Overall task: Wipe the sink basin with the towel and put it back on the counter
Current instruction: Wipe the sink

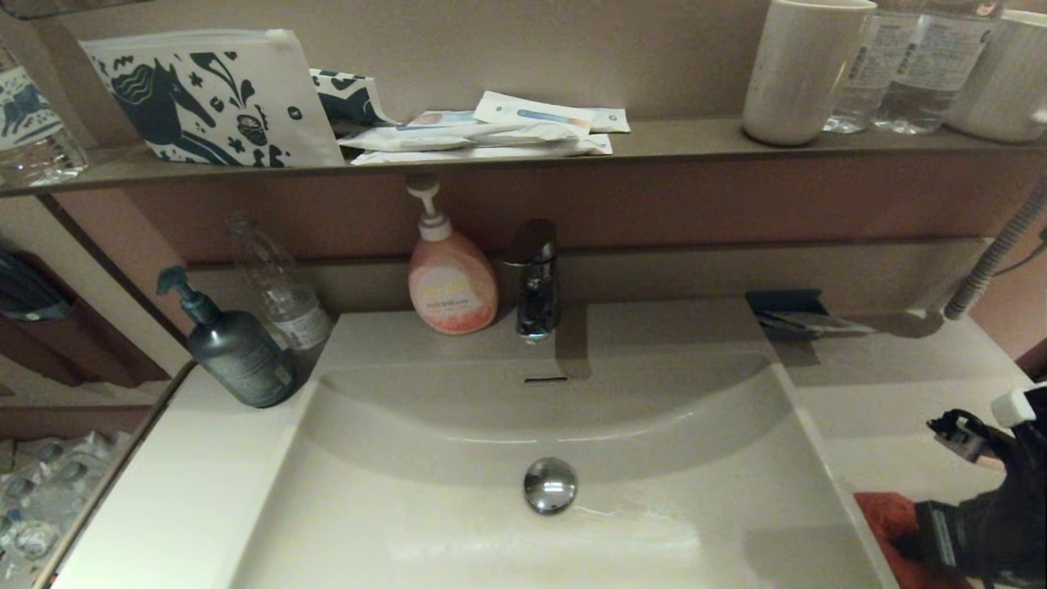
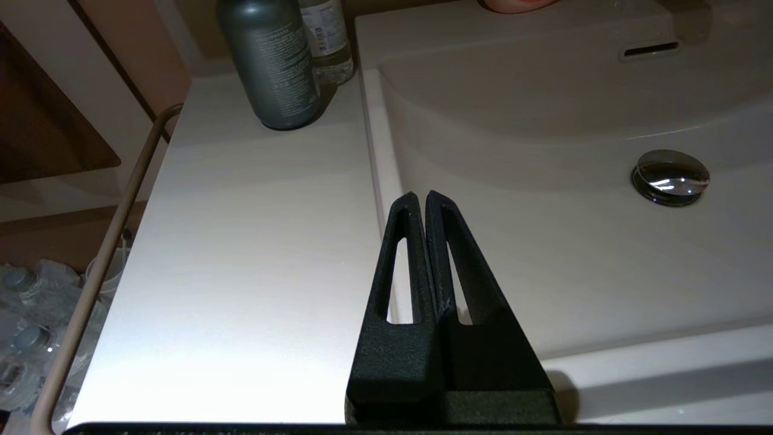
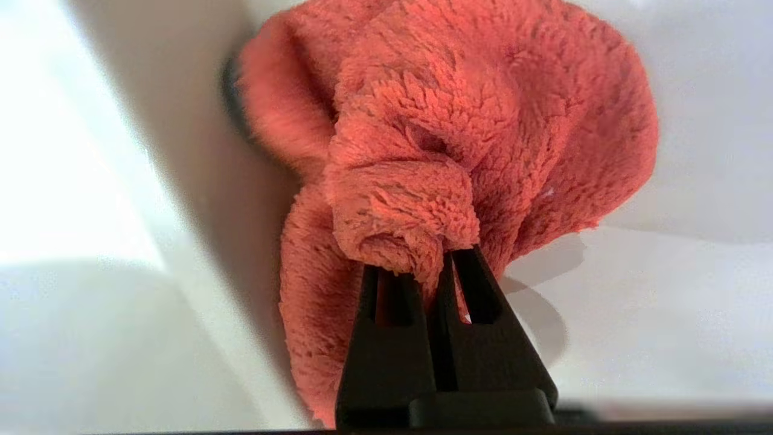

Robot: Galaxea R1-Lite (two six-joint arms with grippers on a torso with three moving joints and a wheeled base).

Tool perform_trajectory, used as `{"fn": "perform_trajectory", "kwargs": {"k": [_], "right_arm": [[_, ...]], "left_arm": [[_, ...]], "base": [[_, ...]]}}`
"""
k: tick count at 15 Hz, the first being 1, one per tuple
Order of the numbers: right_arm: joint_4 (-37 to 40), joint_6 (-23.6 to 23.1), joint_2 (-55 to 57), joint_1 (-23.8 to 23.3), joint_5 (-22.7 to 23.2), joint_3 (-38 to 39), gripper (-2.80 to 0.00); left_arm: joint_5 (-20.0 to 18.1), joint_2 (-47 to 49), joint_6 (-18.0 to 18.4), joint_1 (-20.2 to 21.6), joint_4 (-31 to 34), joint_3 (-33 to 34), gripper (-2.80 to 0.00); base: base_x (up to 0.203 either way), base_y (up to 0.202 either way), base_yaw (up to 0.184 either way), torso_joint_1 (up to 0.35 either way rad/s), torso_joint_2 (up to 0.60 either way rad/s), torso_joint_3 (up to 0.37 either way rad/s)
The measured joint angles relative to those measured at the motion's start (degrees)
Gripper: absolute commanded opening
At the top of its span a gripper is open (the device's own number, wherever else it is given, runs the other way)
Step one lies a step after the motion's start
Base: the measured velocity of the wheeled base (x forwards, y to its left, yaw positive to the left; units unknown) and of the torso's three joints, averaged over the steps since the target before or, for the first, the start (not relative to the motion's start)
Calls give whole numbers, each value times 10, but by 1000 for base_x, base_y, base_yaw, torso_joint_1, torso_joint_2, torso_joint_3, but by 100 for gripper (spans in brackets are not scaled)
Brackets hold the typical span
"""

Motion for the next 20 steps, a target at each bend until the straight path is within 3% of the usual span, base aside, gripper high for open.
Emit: {"fn": "perform_trajectory", "kwargs": {"k": [4,8,14,20], "right_arm": [[1,3,-58,51,-18,72,-280],[-14,3,-75,47,-18,80,-280],[-88,-1,-12,-32,-11,17,-280],[-224,36,152,-37,-3,-79,-280]], "left_arm": [[0,0,0,0,0,0,-280],[0,0,0,0,0,0,-280],[0,0,0,0,0,0,-280],[0,0,0,0,0,0,-280]], "base": [[0,0,0,0,0,0],[0,0,0,0,0,0],[0,0,0,0,0,0],[0,0,0,0,0,0]]}}
